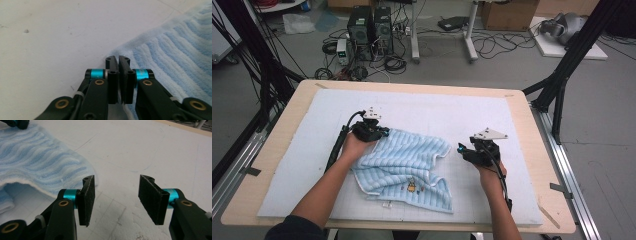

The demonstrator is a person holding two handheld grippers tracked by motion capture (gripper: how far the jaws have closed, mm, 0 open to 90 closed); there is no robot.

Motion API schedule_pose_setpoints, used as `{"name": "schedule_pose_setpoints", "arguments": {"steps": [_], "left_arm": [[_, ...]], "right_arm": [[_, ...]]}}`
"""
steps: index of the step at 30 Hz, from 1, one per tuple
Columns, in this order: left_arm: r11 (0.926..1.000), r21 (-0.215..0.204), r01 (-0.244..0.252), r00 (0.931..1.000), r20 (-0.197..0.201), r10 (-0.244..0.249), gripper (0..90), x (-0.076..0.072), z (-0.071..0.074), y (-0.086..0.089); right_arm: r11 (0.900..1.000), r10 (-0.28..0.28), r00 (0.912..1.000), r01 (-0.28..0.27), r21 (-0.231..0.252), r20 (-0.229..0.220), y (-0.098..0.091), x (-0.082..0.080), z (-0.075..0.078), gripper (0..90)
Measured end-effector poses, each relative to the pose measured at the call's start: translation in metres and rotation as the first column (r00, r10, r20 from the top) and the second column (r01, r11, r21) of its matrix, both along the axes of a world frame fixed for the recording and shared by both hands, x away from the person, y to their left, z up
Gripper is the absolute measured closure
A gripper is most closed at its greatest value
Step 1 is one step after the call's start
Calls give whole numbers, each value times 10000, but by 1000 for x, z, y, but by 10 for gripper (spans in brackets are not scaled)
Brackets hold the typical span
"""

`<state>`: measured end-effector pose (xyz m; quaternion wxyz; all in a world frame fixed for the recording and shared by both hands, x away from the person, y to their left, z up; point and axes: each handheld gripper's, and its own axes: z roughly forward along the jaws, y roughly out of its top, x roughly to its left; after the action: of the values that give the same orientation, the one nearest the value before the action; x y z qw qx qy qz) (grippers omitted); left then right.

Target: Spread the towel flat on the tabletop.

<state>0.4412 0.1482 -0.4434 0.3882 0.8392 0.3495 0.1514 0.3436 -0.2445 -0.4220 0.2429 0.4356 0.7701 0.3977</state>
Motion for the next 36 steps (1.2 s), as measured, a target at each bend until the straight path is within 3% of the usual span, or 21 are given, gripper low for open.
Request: {"name": "schedule_pose_setpoints", "arguments": {"steps": [3,7,10,13,14,16,19,22,23,26,32,34,36], "left_arm": [[9975,0,-703,9975,66,703,867,10,4,7],[9837,-407,-1752,9842,187,1761,869,23,6,21],[9637,-761,-2559,9649,410,2595,869,32,9,35],[9381,-1171,-3259,9413,519,3335,868,36,10,47],[9339,-1202,-3367,9372,529,3447,868,37,10,51],[9357,-1264,-3294,9414,326,3358,847,38,6,54],[9204,-2027,-3342,9412,-210,3372,550,38,7,60],[9220,-2221,-3173,9464,-117,3228,448,33,13,63],[9220,-2222,-3171,9460,-53,3241,432,31,14,65],[9099,-2518,-3297,9422,-267,3341,406,27,16,73],[9075,-2607,-3295,9437,-594,3255,415,15,11,89],[9168,-2430,-3169,9483,-1008,3010,426,13,7,90],[9257,-2412,-2913,9561,-1059,2733,462,11,4,89]], "right_arm": [[9999,123,9999,-123,-10,-73,2,0,-1,470],[9998,173,9998,-173,-18,-53,4,0,-1,468],[9999,145,9998,-145,65,-99,3,0,-1,467],[9998,147,9998,-145,148,-118,2,0,-1,467],[9998,151,9998,-150,155,-115,2,0,-1,466],[9997,179,9998,-177,170,-94,3,0,-2,465],[9991,242,9997,-239,347,-101,5,2,-3,450],[9979,227,9995,-214,618,-208,8,7,-3,418],[9975,186,9995,-168,686,-259,10,8,-3,412],[9956,293,9995,-278,892,-154,16,17,-1,416],[9939,474,9976,-421,1024,-498,35,44,1,423],[9938,595,9955,-521,984,-737,44,54,-2,437],[9932,737,9925,-643,970,-974,54,63,-7,451]]}}
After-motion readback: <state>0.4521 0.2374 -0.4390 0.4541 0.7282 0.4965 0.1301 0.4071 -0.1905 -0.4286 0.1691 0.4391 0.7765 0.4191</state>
